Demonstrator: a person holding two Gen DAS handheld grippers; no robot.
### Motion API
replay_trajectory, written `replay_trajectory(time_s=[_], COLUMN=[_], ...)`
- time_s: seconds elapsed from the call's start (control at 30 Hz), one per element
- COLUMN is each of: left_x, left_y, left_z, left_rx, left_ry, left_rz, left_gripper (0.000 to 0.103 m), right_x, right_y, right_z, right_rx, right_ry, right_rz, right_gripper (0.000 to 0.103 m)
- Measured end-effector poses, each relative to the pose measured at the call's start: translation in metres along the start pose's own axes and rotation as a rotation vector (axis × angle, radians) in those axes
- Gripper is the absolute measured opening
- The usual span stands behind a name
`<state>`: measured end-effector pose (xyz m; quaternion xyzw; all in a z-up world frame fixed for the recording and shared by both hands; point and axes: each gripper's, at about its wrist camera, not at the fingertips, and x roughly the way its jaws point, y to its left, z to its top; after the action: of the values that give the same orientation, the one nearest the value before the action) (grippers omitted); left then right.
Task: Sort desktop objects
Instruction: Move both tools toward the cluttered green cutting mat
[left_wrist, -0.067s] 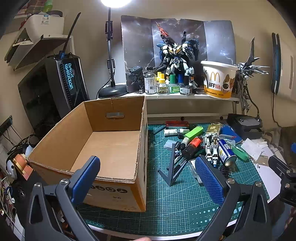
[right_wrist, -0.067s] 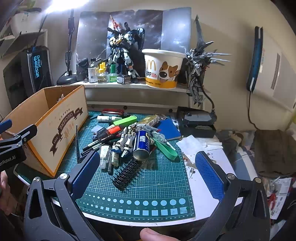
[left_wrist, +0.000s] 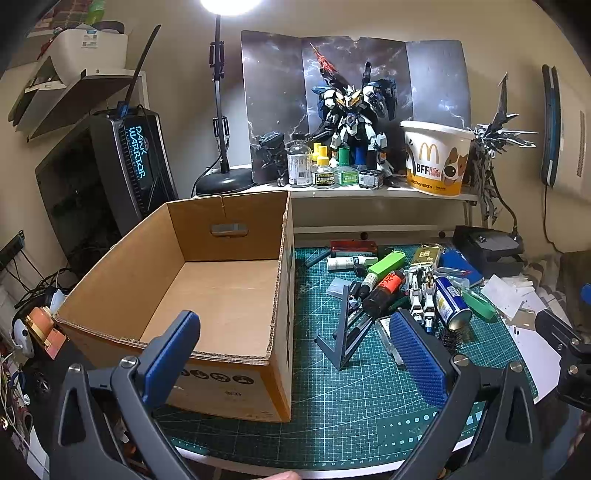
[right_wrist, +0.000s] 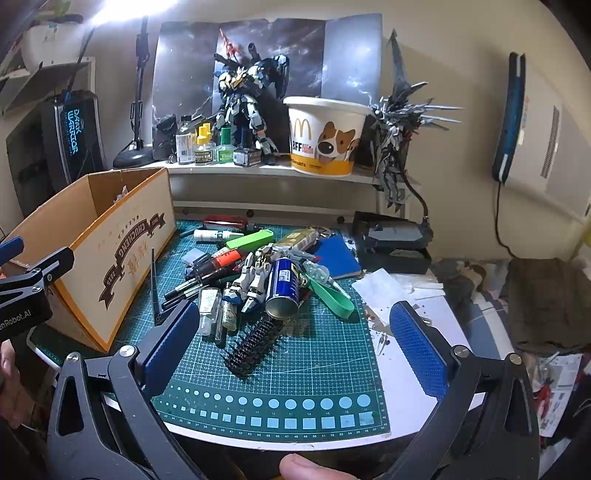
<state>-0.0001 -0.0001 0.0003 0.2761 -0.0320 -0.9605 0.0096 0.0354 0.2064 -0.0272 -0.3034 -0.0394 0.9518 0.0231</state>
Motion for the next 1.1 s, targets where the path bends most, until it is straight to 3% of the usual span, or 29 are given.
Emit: replay_trajectory(time_s=[0.63, 1.1], left_x=[-0.0008, -0.0016], left_y=[-0.0022, -0.0049], left_z=[-0.0003, -0.0024], left_rx=[0.009, 0.019], left_ry=[-0.001, -0.001], left_rz=[0.007, -0.017], left_gripper=[0.103, 0.103], right_x=[0.0032, 0.0015], right_y=[0.0046, 0.0016], right_z=[-0.0038, -0.0047], right_rx=[-0.004, 0.022], right_ry=[0.003, 0.017], right_rz=[-0.004, 0.086], right_gripper=[0.103, 0.103])
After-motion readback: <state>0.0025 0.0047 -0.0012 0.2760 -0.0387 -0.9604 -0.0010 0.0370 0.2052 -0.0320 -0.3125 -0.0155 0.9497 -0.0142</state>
